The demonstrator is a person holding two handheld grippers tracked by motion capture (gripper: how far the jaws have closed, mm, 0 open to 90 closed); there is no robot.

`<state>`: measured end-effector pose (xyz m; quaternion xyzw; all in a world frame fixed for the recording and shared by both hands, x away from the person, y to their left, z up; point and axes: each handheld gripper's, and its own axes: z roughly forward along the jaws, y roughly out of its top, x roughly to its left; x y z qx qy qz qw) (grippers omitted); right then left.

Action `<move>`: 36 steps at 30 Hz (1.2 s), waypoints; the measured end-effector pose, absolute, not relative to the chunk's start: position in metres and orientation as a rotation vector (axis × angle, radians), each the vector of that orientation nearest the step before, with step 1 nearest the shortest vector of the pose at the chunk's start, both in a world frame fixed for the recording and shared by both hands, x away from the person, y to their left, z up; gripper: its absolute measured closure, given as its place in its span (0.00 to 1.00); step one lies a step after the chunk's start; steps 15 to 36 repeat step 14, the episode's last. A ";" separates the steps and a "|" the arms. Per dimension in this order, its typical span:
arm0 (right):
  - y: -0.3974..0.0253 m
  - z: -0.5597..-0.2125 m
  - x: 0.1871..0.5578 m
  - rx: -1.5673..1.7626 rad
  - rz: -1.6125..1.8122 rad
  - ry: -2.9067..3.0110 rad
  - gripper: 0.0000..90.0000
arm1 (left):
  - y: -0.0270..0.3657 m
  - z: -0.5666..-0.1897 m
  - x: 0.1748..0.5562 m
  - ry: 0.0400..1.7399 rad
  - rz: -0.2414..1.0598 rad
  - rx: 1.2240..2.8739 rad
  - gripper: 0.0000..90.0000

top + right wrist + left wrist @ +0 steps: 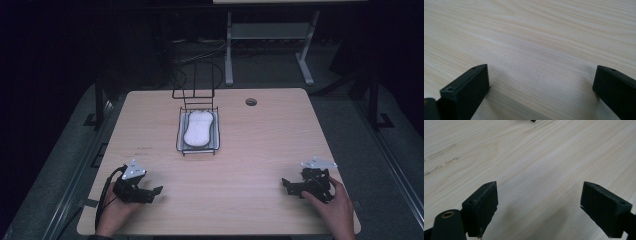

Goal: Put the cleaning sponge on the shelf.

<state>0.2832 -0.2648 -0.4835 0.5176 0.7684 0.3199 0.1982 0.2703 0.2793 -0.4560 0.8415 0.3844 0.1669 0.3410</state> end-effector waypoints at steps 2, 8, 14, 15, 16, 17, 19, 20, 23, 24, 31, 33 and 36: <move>-0.265 -0.484 0.283 1.448 0.895 2.150 0.00 | 0.280 -0.461 0.269 1.006 0.442 2.200 0.15; -0.265 -0.483 0.283 1.451 0.896 2.149 0.00 | 0.284 -0.474 0.266 0.985 0.432 2.169 0.14; -0.265 -0.484 0.283 1.448 0.896 2.150 0.00 | 0.285 -0.475 0.263 0.990 0.436 2.154 0.15; -0.265 -0.484 0.283 1.448 0.896 2.150 0.00 | 0.285 -0.475 0.263 0.990 0.436 2.154 0.15; -0.265 -0.484 0.283 1.448 0.896 2.150 0.00 | 0.285 -0.475 0.263 0.990 0.436 2.154 0.15; -0.265 -0.484 0.283 1.448 0.896 2.150 0.00 | 0.285 -0.475 0.263 0.990 0.436 2.154 0.15; -0.265 -0.484 0.283 1.448 0.896 2.150 0.00 | 0.285 -0.475 0.263 0.990 0.436 2.154 0.15; -0.265 -0.484 0.283 1.448 0.896 2.150 0.00 | 0.285 -0.475 0.263 0.990 0.436 2.154 0.15; -0.265 -0.484 0.283 1.448 0.896 2.150 0.00 | 0.285 -0.475 0.263 0.990 0.436 2.154 0.15; -0.265 -0.484 0.283 1.448 0.896 2.150 0.00 | 0.285 -0.475 0.263 0.990 0.436 2.154 0.15; -0.265 -0.484 0.283 1.448 0.896 2.150 0.00 | 0.285 -0.475 0.263 0.990 0.436 2.154 0.15; -0.265 -0.484 0.283 1.448 0.896 2.150 0.00 | 0.285 -0.475 0.263 0.990 0.436 2.154 0.15; -0.265 -0.484 0.283 1.448 0.896 2.150 0.00 | 0.285 -0.475 0.263 0.990 0.436 2.154 0.15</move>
